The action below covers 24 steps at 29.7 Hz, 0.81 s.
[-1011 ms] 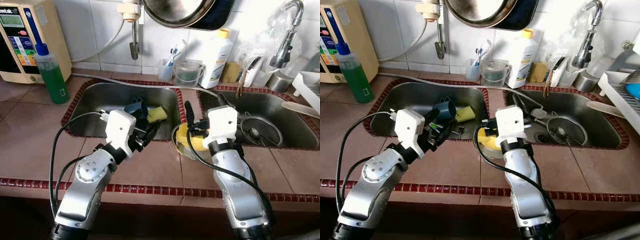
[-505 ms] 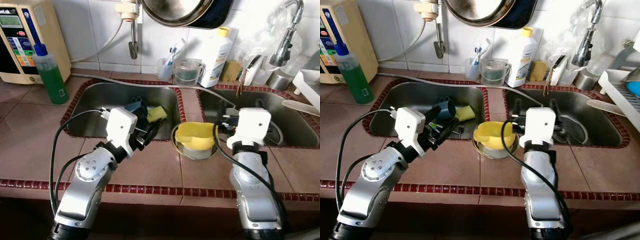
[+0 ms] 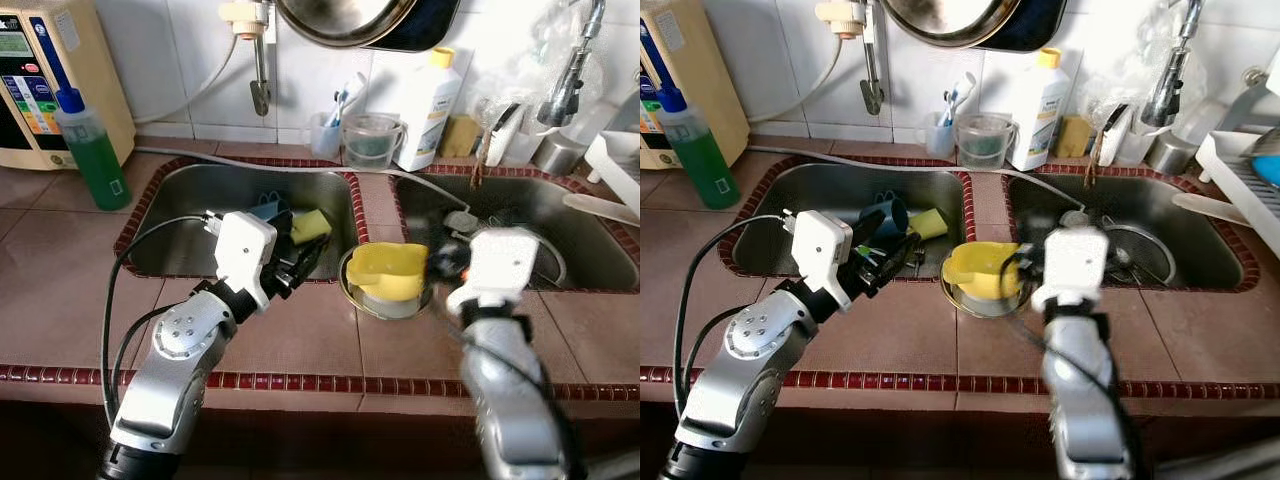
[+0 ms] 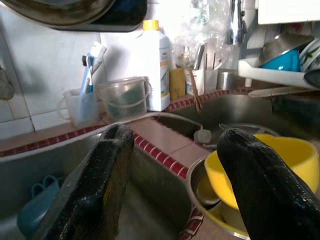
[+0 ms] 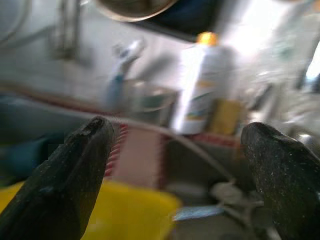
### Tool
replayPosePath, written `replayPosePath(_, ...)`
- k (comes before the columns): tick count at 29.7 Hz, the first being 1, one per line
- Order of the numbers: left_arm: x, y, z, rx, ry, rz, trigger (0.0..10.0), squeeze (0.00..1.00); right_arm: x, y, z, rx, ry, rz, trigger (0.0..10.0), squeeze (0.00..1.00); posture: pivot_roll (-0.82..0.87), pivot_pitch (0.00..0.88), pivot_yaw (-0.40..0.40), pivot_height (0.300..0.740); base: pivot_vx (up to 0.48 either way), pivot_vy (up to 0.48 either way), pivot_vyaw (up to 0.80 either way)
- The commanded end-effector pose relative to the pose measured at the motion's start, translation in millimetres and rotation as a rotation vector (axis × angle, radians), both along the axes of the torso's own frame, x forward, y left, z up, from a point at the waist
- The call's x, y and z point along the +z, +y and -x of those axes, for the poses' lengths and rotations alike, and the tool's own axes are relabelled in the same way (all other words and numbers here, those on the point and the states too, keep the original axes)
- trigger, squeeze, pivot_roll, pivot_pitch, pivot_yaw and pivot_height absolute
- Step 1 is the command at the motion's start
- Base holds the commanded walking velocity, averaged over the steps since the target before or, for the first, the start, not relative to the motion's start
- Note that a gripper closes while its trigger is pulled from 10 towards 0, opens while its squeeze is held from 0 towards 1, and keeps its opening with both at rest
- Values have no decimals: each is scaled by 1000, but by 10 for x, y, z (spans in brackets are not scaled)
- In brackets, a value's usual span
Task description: Kitchen organization
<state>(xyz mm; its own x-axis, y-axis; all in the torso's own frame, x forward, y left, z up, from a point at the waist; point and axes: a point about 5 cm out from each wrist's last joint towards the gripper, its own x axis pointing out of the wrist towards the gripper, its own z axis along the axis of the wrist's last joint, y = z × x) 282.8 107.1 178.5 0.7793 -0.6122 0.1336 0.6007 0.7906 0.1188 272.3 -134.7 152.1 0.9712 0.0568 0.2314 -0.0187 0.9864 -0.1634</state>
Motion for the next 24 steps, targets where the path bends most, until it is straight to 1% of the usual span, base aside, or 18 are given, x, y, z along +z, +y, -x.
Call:
replayPosePath(1, 23, -1, 27, -14, -14, -17, 10000, 0, 72, -13, 45, 23, -45, 27, 10000, 0, -209, 52, -38, 732, 0, 0, 0)
replayPosePath(3, 25, 21, 30, -12, -14, -19, 10000, 0, 37, -19, 106, 42, -38, 47, 10000, 0, -211, 55, -37, 732, 0, 0, 0)
replayPosePath(6, 34, 35, 26, -17, -18, -27, 10000, 0, 12, -35, 181, 98, -27, 40, 10000, 0, -216, 58, -34, 732, 0, 0, 0)
replayPosePath(10, 40, 31, 24, -19, -20, -27, 10000, 0, 9, -40, 194, 111, -21, 36, 10000, 0, -218, 57, -31, 732, 0, 0, 0)
replayPosePath(13, 60, 14, 15, -24, -24, -21, 10000, 0, 26, 2, 235, 194, -21, 39, 10000, 0, -223, 59, -27, 732, 0, 0, 0)
replayPosePath(16, 67, 0, 10, -27, -24, -19, 10000, 0, 60, 43, 244, 235, -33, 39, 10000, 0, -224, 58, -25, 732, 0, 0, 0)
replayPosePath(17, 77, -6, 5, -28, -27, -16, 10000, 0, 76, 78, 249, 269, -37, 36, 10000, 0, -224, 57, -26, 732, 0, 0, 0)
replayPosePath(23, 74, -24, 11, -25, -25, -7, 10000, 0, 64, 110, 251, 305, -27, 49, 10000, 0, -220, 52, -34, 732, 0, 0, 0)
replayPosePath(24, 69, -37, 19, -26, -23, -3, 10000, 0, 52, 109, 241, 308, -9, 51, 10000, 0, -219, 50, -38, 732, 0, 0, 0)
